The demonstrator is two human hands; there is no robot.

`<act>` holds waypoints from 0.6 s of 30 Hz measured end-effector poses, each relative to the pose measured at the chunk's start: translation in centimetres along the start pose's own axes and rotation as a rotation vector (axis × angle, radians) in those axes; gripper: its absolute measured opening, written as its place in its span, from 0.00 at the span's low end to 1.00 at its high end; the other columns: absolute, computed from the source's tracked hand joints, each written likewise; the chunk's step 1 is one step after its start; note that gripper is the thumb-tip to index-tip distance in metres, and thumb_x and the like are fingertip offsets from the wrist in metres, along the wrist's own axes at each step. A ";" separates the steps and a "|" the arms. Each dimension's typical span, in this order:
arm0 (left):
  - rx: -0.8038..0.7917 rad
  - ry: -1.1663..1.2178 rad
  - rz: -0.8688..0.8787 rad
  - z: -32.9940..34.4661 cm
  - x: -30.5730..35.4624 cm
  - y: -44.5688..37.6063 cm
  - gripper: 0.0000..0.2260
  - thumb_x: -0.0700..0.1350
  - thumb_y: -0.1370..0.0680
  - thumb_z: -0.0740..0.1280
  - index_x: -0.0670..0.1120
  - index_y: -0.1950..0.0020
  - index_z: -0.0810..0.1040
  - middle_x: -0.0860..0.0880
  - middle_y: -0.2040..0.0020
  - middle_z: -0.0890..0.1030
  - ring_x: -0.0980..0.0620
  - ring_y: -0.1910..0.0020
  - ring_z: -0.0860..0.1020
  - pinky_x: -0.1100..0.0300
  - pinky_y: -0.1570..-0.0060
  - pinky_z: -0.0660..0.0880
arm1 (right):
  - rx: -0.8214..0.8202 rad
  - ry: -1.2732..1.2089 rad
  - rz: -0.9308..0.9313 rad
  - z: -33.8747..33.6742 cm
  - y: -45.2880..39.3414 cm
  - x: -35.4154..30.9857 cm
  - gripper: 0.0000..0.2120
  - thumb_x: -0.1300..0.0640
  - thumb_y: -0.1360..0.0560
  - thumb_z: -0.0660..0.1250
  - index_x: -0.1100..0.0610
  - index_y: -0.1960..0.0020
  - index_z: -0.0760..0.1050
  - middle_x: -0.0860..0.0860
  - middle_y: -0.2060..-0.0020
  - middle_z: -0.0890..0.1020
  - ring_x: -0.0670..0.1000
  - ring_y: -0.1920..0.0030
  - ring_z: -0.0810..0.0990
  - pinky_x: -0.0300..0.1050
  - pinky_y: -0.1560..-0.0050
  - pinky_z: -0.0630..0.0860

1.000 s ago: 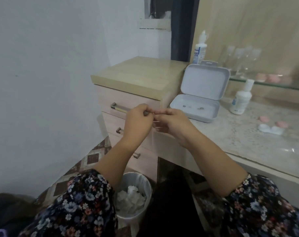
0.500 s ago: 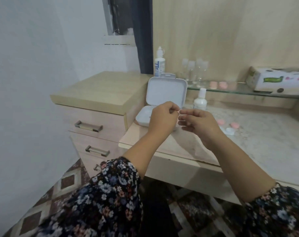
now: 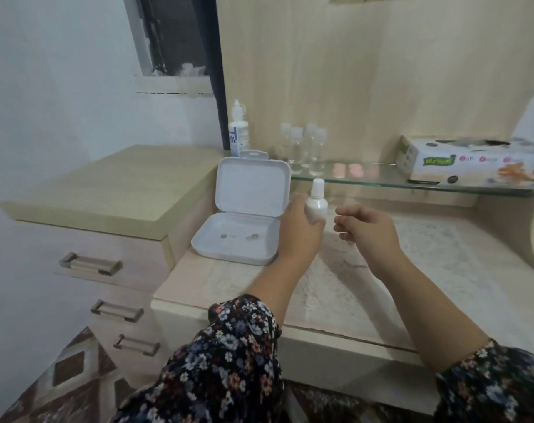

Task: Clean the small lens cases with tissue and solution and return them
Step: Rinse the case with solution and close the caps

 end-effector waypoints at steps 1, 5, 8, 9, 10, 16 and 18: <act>-0.009 0.017 -0.013 0.6 -0.3 -0.4 0.19 0.41 0.27 0.69 0.47 0.38 0.71 0.52 0.44 0.76 0.52 0.46 0.74 0.56 0.48 0.72 | 0.008 0.017 -0.008 0.0 -0.5 0.0 0.06 0.64 0.24 0.66 0.56 0.52 0.80 0.51 0.62 0.82 0.47 0.62 0.80 0.38 0.63 0.73; -0.004 -0.024 -0.056 2.2 -1.2 -1.6 0.27 0.48 0.30 0.74 0.53 0.35 0.66 0.52 0.44 0.77 0.50 0.46 0.77 0.48 0.47 0.76 | 0.018 0.079 -0.035 -0.3 -2.3 -0.3 0.06 0.59 0.23 0.66 0.53 0.50 0.81 0.48 0.61 0.82 0.41 0.65 0.79 0.42 0.64 0.75; 0.013 -0.072 -0.063 2.6 -1.6 -2.0 0.26 0.49 0.29 0.74 0.54 0.35 0.66 0.54 0.46 0.77 0.50 0.48 0.77 0.50 0.50 0.76 | 0.049 0.086 -0.084 -0.9 -3.0 -0.3 0.06 0.58 0.23 0.66 0.51 0.51 0.81 0.49 0.60 0.83 0.43 0.61 0.81 0.44 0.63 0.79; 0.023 -0.060 -0.068 2.6 -1.8 -2.0 0.24 0.49 0.29 0.74 0.53 0.37 0.67 0.56 0.48 0.76 0.50 0.49 0.77 0.51 0.52 0.75 | 0.063 0.073 -0.104 -1.1 -3.0 -0.2 0.05 0.58 0.23 0.66 0.51 0.52 0.81 0.50 0.59 0.83 0.45 0.58 0.82 0.41 0.65 0.79; 0.032 -0.039 -0.065 2.6 -1.9 -2.0 0.21 0.49 0.29 0.74 0.53 0.40 0.69 0.57 0.51 0.76 0.51 0.51 0.77 0.53 0.54 0.75 | 0.078 0.052 -0.121 -1.3 -3.0 -0.1 0.05 0.57 0.23 0.66 0.50 0.52 0.80 0.51 0.58 0.83 0.48 0.56 0.82 0.37 0.69 0.78; -0.008 -0.038 0.131 2.6 -1.2 -1.5 0.19 0.48 0.31 0.73 0.59 0.43 0.73 0.59 0.50 0.78 0.56 0.51 0.77 0.50 0.52 0.77 | 0.115 -0.009 -0.160 -2.1 -3.1 0.1 0.07 0.50 0.26 0.72 0.53 0.53 0.81 0.49 0.58 0.82 0.44 0.60 0.79 0.31 0.69 0.72; -0.015 -0.062 0.199 2.7 -0.9 -1.3 0.20 0.46 0.31 0.72 0.60 0.42 0.73 0.59 0.49 0.77 0.55 0.50 0.76 0.49 0.52 0.77 | 0.125 -0.004 -0.162 -2.2 -3.4 0.1 0.10 0.48 0.28 0.73 0.54 0.54 0.81 0.48 0.61 0.82 0.42 0.63 0.77 0.33 0.66 0.72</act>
Point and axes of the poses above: each hand's wrist, its own y-axis away from the middle knuckle, its own z-axis out of the palm, x = y × z, the point moved 4 cm from there along -y, towards the middle knuckle
